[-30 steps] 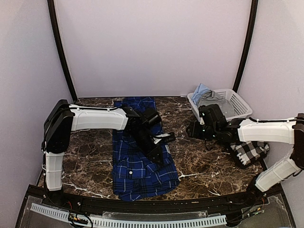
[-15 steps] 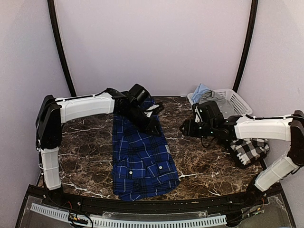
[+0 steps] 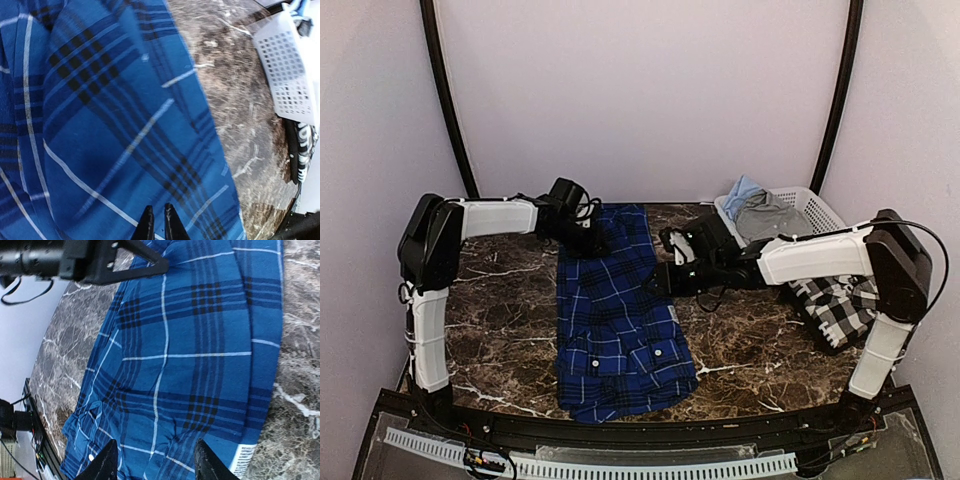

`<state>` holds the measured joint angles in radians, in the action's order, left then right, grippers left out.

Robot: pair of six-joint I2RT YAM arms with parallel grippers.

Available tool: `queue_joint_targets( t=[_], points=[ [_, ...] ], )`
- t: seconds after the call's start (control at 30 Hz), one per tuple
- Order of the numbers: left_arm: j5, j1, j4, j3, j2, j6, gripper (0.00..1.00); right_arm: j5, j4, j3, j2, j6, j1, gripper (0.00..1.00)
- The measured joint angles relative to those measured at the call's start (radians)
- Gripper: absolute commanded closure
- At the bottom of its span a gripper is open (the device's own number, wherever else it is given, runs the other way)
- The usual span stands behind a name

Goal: Fold and stack the long sleeve shirts
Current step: Smooth out the rectangle-folded shirt at the center of the board.

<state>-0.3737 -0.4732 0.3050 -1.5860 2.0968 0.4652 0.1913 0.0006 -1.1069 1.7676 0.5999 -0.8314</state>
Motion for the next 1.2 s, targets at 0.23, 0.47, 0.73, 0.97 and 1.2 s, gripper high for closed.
queue_joint_targets(
  t=[0.23, 0.47, 0.73, 0.97, 1.2],
  points=[
    [0.007, 0.047, -0.062, 0.007, 0.11, 0.034, 0.93, 0.086, 0.007, 0.003, 0.03, -0.032, -0.032, 0.53],
    [0.013, 0.069, -0.097, 0.005, 0.134, 0.04, 0.93, 0.129, 0.026, 0.098, 0.042, -0.045, -0.08, 0.55],
    [0.027, 0.076, -0.103, -0.022, 0.151, 0.036, 0.92, 0.134, 0.034, 0.14, 0.077, -0.045, -0.133, 0.55],
    [0.052, 0.087, -0.063, -0.101, 0.175, 0.026, 0.92, 0.134, 0.037, 0.14, 0.079, -0.045, -0.159, 0.55],
    [0.025, 0.09, -0.095, -0.149, 0.175, 0.046, 0.89, 0.134, 0.03, 0.138, 0.079, -0.045, -0.171, 0.55]
  ],
)
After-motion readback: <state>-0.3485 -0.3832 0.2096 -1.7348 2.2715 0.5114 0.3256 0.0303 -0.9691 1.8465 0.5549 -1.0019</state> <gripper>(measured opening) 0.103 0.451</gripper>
